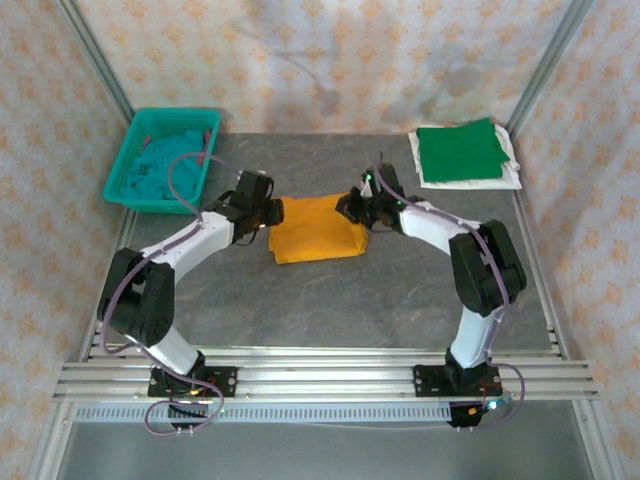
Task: Fold and stack the t-shirts
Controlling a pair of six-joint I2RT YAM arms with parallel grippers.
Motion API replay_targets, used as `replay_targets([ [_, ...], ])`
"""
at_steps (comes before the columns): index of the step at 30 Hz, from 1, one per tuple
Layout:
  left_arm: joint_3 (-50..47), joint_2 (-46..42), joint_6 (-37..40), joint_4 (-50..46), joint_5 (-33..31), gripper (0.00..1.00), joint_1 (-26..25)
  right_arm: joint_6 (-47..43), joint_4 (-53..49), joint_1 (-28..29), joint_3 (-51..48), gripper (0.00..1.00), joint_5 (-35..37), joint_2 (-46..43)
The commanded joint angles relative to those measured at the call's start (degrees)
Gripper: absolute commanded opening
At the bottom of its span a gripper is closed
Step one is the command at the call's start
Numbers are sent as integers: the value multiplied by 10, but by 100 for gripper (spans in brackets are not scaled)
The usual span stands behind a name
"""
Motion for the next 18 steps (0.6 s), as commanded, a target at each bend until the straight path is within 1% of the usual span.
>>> replay_targets([
  [1,21,40,4,47,8,55,0,-14,-35,-6,67,8,43,68],
  [6,68,143,-8,103,7,52,16,11,-9,-30,136,7,67,171],
  [8,93,195,-17,115,12,52,29,25,10,-40,145,7,75,201],
  [11,123,241,-34,115,0,52,47,37,33,-52,141,6,84,220],
  [14,136,237,-47,94,-13,51,57,44,39,-57,127,8,80,206],
  [18,105,155,-49,85,-36,52,46,41,39,-56,96,15,47,142],
])
